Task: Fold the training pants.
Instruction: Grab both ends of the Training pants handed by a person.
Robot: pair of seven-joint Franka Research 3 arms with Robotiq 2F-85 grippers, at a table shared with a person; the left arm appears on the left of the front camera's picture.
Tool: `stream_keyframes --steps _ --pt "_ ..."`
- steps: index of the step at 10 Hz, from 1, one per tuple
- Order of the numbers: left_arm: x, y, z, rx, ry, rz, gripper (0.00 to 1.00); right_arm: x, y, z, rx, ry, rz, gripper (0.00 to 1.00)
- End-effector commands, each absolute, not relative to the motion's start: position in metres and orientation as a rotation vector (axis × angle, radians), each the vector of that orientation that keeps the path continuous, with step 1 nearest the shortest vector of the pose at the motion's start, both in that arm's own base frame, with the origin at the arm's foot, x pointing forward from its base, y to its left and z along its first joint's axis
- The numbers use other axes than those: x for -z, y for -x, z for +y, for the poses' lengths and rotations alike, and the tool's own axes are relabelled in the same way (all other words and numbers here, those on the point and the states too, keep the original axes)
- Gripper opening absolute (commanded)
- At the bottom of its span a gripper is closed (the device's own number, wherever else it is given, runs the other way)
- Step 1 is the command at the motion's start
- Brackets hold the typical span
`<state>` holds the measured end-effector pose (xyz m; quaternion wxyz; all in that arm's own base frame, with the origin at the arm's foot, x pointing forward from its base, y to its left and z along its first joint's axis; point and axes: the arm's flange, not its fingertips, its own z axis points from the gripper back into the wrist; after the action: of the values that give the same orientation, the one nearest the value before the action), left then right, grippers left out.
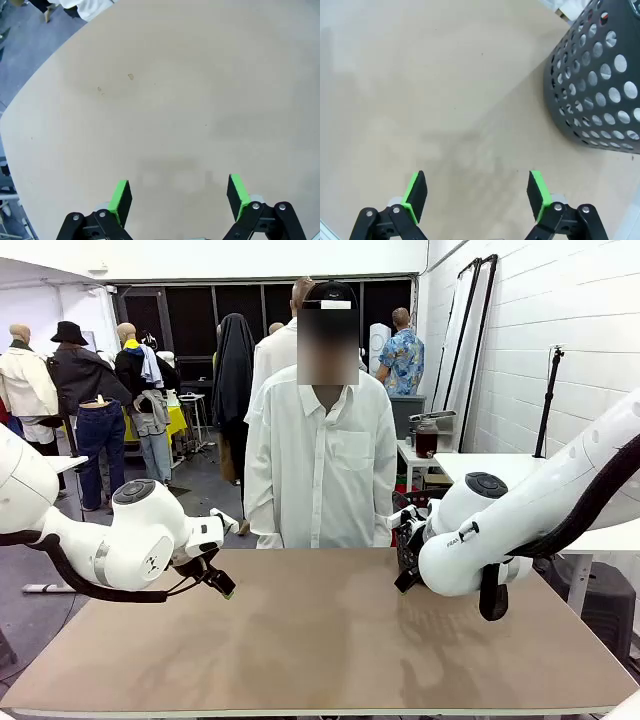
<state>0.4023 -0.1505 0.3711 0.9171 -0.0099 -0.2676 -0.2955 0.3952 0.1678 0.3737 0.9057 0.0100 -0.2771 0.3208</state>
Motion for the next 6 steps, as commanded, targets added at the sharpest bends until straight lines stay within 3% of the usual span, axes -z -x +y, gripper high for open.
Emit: stream_keyframes --steps 1,6 --pt "-0.3711 -0.4023 -0.1505 0.608 0.020 -0.551 1.00 -0.3737 -0.3952 0.1678 -0.663 -0.021 -0.572 1.00" --pt "-0.3711 -0.4023 -0.1505 0.608 0.020 -0.551 1.00 -0.3737 -0.3952 0.1678 -0.663 -0.021 -0.572 1.00"
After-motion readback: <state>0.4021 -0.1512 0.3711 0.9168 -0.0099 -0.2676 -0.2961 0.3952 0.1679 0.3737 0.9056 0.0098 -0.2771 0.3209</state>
